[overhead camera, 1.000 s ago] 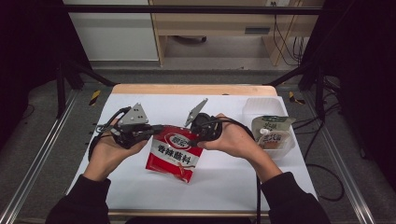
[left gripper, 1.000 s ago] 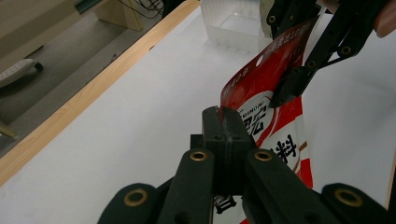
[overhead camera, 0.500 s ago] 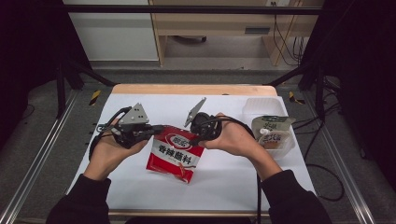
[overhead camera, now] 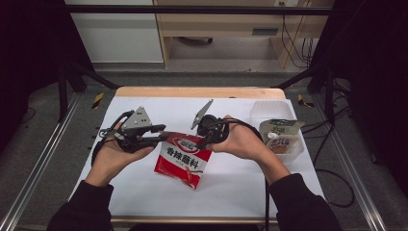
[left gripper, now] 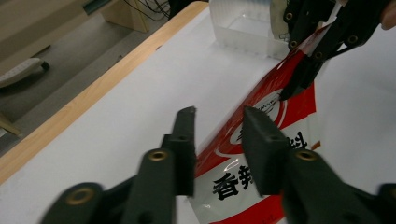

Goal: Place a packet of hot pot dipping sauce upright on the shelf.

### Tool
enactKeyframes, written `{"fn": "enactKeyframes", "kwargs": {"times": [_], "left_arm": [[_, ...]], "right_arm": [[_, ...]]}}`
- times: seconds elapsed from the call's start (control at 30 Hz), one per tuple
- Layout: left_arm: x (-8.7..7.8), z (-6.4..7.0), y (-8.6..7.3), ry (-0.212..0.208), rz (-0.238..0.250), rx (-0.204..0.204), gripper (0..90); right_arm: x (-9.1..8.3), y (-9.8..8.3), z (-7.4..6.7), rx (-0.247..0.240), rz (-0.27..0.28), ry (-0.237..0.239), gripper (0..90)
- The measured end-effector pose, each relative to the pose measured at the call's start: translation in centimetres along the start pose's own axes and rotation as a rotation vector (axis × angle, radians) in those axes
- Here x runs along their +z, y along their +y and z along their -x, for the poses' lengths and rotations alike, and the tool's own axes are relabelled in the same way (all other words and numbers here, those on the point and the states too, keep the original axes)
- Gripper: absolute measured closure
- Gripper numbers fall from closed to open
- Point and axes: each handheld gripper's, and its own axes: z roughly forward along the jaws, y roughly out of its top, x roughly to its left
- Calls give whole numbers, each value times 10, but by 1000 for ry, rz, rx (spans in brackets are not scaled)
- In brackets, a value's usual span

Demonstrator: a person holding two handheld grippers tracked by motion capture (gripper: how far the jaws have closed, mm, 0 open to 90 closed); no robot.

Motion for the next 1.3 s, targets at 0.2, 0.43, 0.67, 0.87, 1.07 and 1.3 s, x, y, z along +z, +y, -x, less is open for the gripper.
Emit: {"fn": "enactKeyframes", "kwargs": {"times": [0.2,0.43,0.67,0.87,1.07,1.3], "left_arm": [[2,-5,-11,8,3,-18,382],[6,-11,-26,33,-9,-59,240],[11,-13,-41,27,-37,-79,146],[12,-14,-52,31,-38,-100,111],[12,-16,-65,45,-43,-122,110],[12,-16,-79,60,-42,-147,101]], "right_arm": [[2,0,3,7,-3,-6,897],[5,0,6,17,-10,-10,898],[4,-1,9,24,-10,-10,898],[3,-1,10,28,-10,-8,898],[-4,0,8,8,-22,-4,899],[-17,5,5,-13,-15,18,900]]}}
